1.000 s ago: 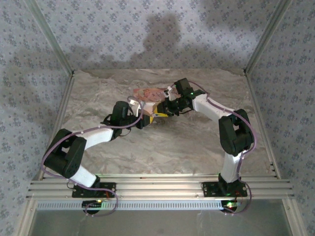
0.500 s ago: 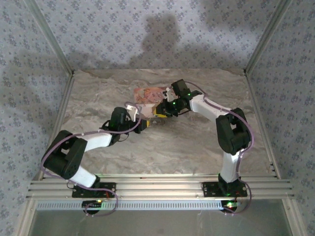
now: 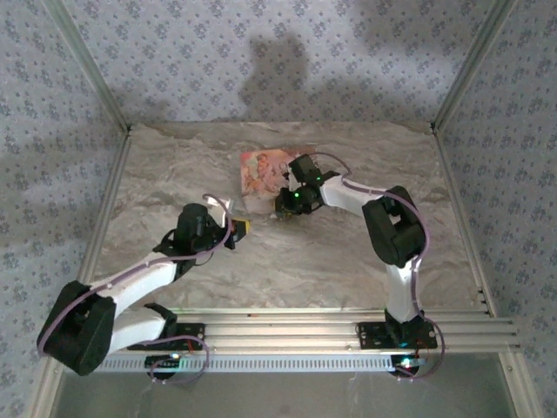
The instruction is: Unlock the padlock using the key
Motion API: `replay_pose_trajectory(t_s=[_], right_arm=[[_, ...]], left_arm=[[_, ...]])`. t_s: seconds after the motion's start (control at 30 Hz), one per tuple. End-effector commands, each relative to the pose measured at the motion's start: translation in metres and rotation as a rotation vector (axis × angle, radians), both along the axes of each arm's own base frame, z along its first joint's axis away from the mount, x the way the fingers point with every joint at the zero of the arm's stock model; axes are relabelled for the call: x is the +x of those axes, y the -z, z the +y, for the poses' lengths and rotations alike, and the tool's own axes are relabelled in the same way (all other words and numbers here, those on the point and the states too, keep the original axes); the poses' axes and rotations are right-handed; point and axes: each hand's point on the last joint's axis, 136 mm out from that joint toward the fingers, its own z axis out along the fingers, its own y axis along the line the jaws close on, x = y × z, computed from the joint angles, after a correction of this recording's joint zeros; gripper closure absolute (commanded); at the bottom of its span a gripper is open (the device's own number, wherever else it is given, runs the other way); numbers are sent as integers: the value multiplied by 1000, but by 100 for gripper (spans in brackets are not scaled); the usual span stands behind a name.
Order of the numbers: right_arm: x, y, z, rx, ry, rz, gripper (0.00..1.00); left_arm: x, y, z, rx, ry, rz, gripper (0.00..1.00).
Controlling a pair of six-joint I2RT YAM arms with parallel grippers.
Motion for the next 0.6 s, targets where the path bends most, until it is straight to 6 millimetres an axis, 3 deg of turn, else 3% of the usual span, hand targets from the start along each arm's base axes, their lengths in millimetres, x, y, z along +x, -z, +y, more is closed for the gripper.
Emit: replay_pose_trajectory(t_s=[0.0, 0.07, 0.23, 0.4, 0.57], right_arm=[[-16, 20, -4, -105, 14, 23, 56], [-23, 11, -3, -119, 9, -3, 44], [-43, -22, -12, -113, 26, -48, 38], [-60, -69, -25, -100, 83, -104, 40], [-75, -139, -4, 46, 58, -227, 50]], left_arm=[[-6, -3, 10, 58, -21, -9, 100], [-8, -7, 14, 62, -31, -21, 100], [-13, -27, 20, 68, -31, -88, 100], [-12, -50, 21, 62, -27, -173, 100], [-22, -70, -1, 54, 131, -239, 100]])
